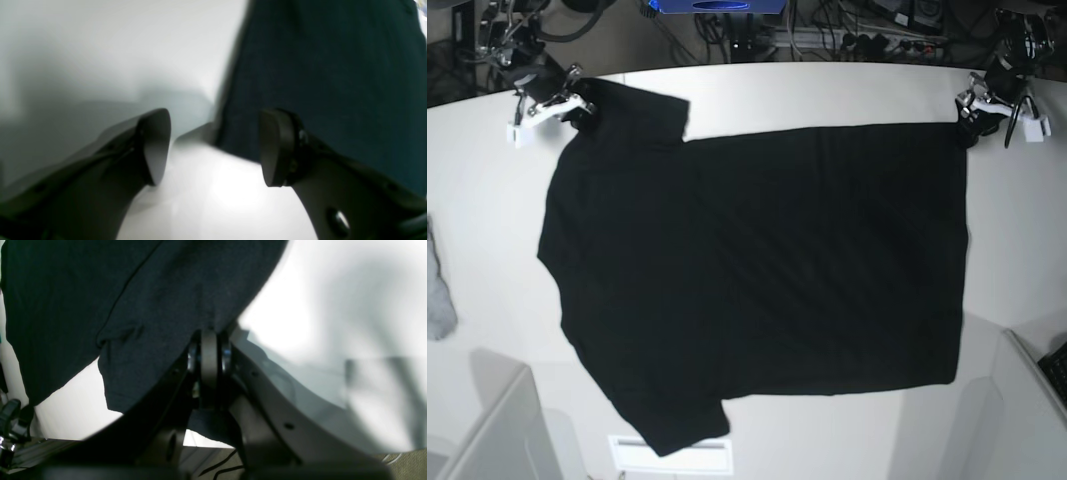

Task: Fold the T-shirt properly
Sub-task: 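Close both grippers on the shoulder corners of the black shirt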

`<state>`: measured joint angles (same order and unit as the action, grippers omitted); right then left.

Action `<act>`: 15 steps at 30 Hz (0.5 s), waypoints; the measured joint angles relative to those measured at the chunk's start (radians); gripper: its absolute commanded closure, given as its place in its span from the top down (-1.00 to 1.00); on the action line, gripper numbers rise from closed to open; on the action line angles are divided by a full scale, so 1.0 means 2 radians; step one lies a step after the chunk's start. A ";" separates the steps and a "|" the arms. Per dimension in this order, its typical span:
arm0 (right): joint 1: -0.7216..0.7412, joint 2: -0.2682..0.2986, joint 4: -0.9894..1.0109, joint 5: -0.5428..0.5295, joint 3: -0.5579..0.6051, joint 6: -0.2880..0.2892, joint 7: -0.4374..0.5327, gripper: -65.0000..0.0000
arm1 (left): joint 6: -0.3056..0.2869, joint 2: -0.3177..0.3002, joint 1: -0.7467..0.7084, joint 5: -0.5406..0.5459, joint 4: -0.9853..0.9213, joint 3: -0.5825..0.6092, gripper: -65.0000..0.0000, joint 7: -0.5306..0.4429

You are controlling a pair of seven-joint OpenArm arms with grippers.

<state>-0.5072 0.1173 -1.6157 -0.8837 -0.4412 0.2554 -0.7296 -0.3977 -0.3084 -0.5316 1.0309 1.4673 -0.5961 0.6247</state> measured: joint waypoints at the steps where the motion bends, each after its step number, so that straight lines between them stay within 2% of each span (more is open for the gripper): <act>1: 0.001 0.000 0.000 0.000 0.000 0.000 -0.002 -1.00 | 0.000 0.000 0.009 0.003 -0.005 0.008 0.22 0.000; 3: 0.001 0.000 0.000 0.000 0.000 0.000 -0.003 -1.00 | -0.010 0.001 0.020 0.011 -0.017 0.018 0.22 -0.002; 9: 0.004 0.000 0.000 0.000 0.000 0.000 -0.004 -1.00 | -0.011 0.012 0.026 0.022 -0.028 0.014 0.17 0.000; 10: 0.004 0.000 0.000 0.000 0.000 0.000 -0.004 -1.00 | -0.011 0.012 0.031 0.022 -0.032 0.014 0.05 0.003; 11: 0.003 0.000 0.000 0.000 0.000 0.000 -0.004 -1.00 | -0.011 0.014 0.037 0.022 -0.039 0.014 -0.15 0.004; 14: 0.004 0.000 0.000 0.000 0.000 0.000 -0.006 -1.00 | -0.010 0.019 0.050 0.022 -0.057 0.014 -0.94 0.007; 15: 0.004 0.000 0.000 0.000 0.000 0.000 -0.006 -1.00 | -0.009 0.019 0.050 0.019 -0.057 0.015 -1.00 0.015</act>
<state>-0.4999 0.1177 -1.6154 -0.8833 -0.4412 0.2558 -0.7414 -0.4164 -0.2707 -0.4324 1.0698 1.3525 -0.5652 0.6556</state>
